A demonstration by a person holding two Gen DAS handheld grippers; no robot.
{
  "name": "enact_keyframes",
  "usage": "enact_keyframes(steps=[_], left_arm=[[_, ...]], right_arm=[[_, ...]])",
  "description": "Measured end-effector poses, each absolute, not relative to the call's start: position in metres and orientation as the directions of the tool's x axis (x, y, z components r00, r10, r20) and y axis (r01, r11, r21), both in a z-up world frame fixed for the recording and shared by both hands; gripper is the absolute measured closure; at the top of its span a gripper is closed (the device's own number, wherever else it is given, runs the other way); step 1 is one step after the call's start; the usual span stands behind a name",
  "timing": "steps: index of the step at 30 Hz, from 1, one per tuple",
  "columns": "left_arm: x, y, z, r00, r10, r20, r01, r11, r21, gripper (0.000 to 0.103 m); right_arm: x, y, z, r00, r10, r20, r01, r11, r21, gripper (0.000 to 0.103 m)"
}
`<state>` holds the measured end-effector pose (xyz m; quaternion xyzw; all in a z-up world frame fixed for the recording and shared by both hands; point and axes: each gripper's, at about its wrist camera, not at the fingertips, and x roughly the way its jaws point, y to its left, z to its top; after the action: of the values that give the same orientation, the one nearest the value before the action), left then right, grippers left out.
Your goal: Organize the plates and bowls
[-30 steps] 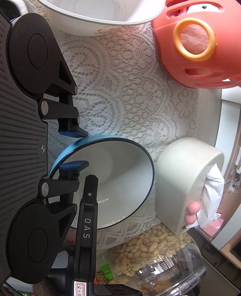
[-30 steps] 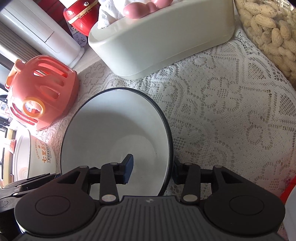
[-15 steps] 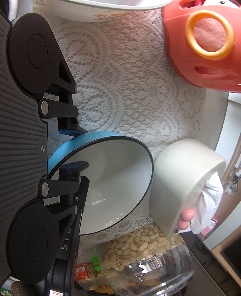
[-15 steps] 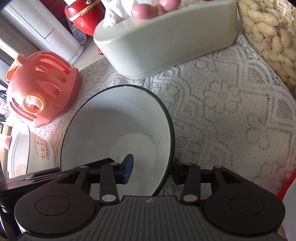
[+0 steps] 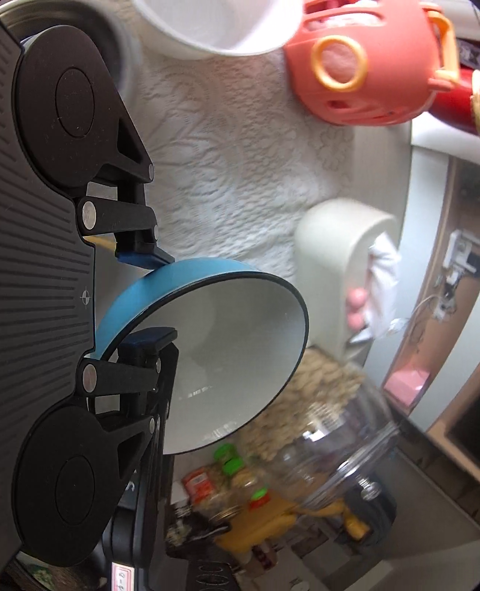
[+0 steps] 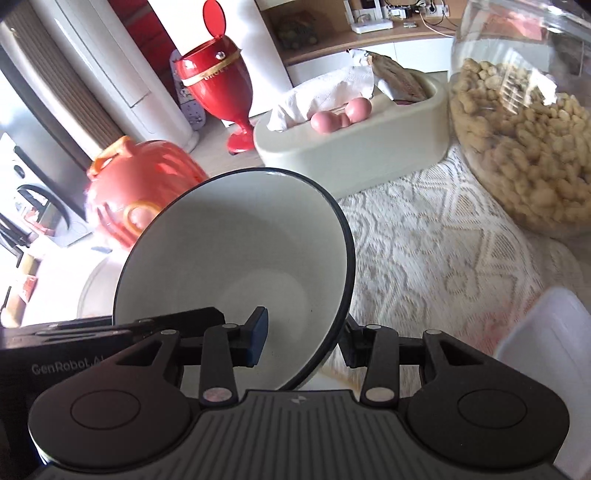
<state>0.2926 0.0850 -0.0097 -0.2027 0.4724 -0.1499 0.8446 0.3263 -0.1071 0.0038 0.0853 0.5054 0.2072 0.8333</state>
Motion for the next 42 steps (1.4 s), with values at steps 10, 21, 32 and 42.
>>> enact_keyframes(steps=[10, 21, 32, 42], left_arm=[[0.253, 0.054, -0.045, 0.453, -0.338, -0.825, 0.113, 0.939, -0.324, 0.062], [0.248, 0.068, -0.042, 0.454, -0.366, -0.813, 0.091, 0.926, -0.366, 0.065], [0.24, 0.078, -0.022, 0.529, -0.35, -0.773, 0.108, 0.931, -0.348, 0.071], [0.241, 0.092, -0.021, 0.55, -0.343, -0.762, 0.093, 0.931, -0.353, 0.074]], right_arm=[[0.257, -0.115, -0.052, 0.328, 0.397, -0.857, -0.201, 0.916, 0.347, 0.061], [0.241, -0.108, -0.051, 0.38, 0.346, -0.858, -0.223, 0.934, 0.278, 0.062], [0.234, -0.114, -0.036, 0.446, 0.307, -0.841, -0.225, 0.948, 0.227, 0.061], [0.224, -0.106, -0.014, 0.569, 0.216, -0.794, -0.25, 0.965, 0.083, 0.059]])
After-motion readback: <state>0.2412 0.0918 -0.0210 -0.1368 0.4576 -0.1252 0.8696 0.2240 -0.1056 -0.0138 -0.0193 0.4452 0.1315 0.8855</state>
